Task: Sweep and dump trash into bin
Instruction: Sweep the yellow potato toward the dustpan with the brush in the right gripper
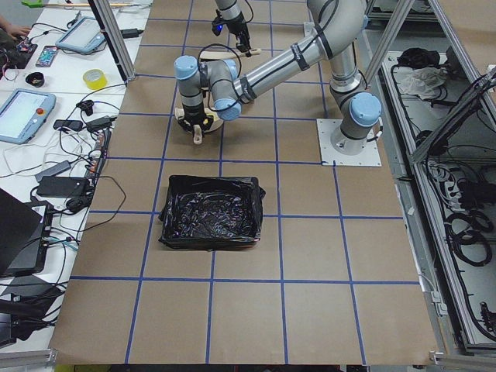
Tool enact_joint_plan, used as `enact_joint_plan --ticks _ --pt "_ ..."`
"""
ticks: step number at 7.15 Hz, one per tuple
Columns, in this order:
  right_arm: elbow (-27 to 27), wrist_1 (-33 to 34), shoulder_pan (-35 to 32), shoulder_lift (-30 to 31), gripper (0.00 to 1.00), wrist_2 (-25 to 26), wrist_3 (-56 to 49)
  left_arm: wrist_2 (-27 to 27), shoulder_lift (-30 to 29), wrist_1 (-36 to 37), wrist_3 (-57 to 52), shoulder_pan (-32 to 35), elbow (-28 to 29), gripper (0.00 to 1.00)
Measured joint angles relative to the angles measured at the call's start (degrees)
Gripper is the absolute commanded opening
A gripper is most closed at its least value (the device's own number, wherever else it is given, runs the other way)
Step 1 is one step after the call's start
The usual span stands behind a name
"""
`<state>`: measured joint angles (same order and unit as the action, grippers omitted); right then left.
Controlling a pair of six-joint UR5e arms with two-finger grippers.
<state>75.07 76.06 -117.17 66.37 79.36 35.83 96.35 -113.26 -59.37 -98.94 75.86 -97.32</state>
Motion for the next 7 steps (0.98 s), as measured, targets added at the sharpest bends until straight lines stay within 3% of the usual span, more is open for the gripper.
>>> enact_joint_plan --ticks 1,3,5,7 --pt "5.8 1.1 -0.2 3.6 0.00 -0.6 3.2 1.7 2.9 0.3 -0.3 -0.2 -3.8 0.01" --pt "18.2 10.6 -3.2 7.8 0.00 -3.8 11.3 3.4 10.0 0.5 0.1 -0.3 -11.5 0.00" --pt "23.4 16.5 -7.4 7.5 0.00 -6.3 19.5 3.6 16.5 1.1 1.4 -0.2 -18.8 0.00" --pt "24.9 20.6 -10.1 5.5 0.00 -7.9 25.0 3.8 18.4 2.0 2.3 0.0 -21.5 0.00"
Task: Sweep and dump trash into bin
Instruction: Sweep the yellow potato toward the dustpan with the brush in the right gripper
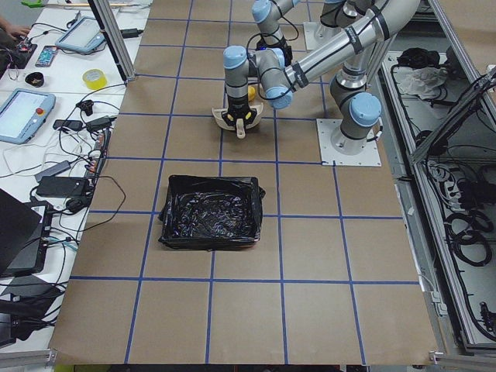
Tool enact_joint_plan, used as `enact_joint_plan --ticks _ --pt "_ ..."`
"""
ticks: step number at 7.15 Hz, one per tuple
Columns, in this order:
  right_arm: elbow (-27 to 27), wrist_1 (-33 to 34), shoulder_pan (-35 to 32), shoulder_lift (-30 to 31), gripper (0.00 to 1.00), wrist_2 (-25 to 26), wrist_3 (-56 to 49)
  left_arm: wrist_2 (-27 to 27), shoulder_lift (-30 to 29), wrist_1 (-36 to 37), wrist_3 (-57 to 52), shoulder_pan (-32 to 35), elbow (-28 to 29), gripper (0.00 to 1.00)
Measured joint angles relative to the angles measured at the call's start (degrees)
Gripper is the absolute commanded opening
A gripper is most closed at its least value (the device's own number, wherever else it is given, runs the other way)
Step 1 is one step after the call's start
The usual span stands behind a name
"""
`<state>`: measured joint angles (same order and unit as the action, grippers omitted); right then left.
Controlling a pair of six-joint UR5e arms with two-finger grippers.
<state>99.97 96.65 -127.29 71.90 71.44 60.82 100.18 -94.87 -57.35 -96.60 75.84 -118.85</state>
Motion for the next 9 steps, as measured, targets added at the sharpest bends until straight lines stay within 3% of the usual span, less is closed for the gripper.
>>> enact_joint_plan --ticks 3,5,9 --pt "-1.2 8.3 -2.2 -5.2 0.00 -1.0 1.8 1.8 -0.1 0.2 1.1 0.2 -0.9 0.00" --pt "-5.8 11.8 -3.0 -9.1 0.00 -0.7 0.4 1.9 0.0 0.2 1.2 0.3 -1.0 0.00" --pt "-10.7 16.1 -3.4 -12.3 0.01 -1.1 -9.1 1.7 0.1 0.8 1.2 0.0 -0.2 0.00"
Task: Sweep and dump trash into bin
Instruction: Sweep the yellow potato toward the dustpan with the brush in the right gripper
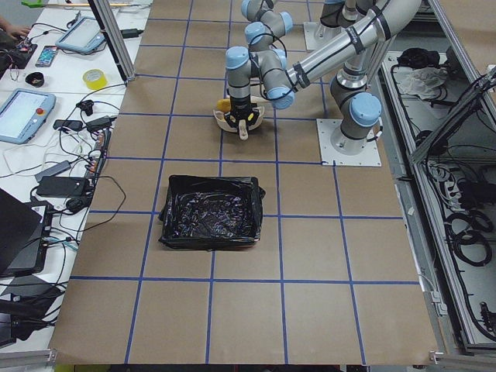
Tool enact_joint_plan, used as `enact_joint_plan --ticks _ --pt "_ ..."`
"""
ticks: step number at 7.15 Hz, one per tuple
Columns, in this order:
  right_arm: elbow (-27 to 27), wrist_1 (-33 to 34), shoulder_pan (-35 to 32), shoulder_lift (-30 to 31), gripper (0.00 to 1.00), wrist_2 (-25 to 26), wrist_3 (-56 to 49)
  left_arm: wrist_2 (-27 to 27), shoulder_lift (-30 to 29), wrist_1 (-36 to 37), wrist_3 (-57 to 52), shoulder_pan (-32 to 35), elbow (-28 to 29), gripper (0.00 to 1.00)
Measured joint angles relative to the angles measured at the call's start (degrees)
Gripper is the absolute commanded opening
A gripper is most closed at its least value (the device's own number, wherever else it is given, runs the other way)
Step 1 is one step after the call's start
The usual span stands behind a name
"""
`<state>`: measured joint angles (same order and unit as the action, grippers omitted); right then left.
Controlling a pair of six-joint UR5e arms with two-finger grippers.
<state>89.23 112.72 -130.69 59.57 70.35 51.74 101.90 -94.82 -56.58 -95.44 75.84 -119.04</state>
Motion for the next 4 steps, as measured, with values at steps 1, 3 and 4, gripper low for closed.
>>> enact_joint_plan --ticks 1,3,4 --pt "-0.3 1.3 0.0 -0.4 0.01 -0.1 -2.5 -0.1 0.0 0.9 0.0 -0.4 0.4 0.00" --pt "-1.3 1.9 0.0 -1.1 0.02 0.0 -5.1 -0.5 -0.3 2.2 0.0 -1.9 1.6 0.00" --pt "-1.5 1.8 0.0 -1.2 0.02 0.0 -5.5 -0.6 -0.5 2.3 0.0 -2.2 1.9 0.00"
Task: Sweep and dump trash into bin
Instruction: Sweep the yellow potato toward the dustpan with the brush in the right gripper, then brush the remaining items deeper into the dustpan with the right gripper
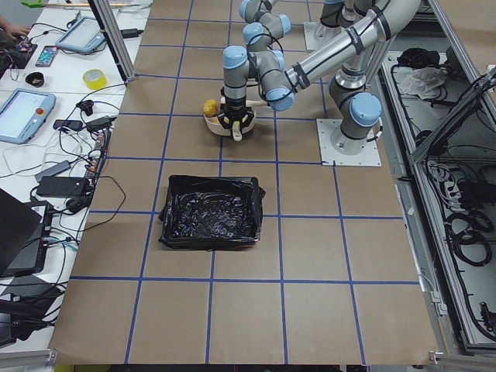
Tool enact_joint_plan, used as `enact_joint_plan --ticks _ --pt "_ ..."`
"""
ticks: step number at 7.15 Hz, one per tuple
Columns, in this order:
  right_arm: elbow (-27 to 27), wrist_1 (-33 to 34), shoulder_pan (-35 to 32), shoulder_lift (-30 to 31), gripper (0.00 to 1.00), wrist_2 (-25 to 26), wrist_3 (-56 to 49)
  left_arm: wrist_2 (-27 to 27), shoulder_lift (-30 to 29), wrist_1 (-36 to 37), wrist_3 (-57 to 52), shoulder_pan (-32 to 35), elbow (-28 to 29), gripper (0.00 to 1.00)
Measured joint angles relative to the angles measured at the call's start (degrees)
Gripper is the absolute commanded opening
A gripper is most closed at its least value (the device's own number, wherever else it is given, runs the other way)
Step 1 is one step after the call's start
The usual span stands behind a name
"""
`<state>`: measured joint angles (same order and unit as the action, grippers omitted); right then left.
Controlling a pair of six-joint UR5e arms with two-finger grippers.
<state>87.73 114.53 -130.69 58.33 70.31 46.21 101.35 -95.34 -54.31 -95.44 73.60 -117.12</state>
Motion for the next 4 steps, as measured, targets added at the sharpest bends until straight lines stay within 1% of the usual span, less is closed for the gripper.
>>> enact_joint_plan --ticks 1,2,4 --pt "0.1 -0.3 0.0 0.1 0.02 0.2 0.0 0.0 -0.4 -0.1 0.1 -0.1 0.1 0.00" --pt "0.3 -1.9 0.1 0.5 0.02 0.6 0.2 -0.1 -0.8 -0.2 0.2 0.0 0.2 0.00" --pt "1.0 -10.3 1.0 3.4 0.01 1.6 -0.4 -0.2 -1.4 -0.4 1.1 0.3 0.3 0.00"
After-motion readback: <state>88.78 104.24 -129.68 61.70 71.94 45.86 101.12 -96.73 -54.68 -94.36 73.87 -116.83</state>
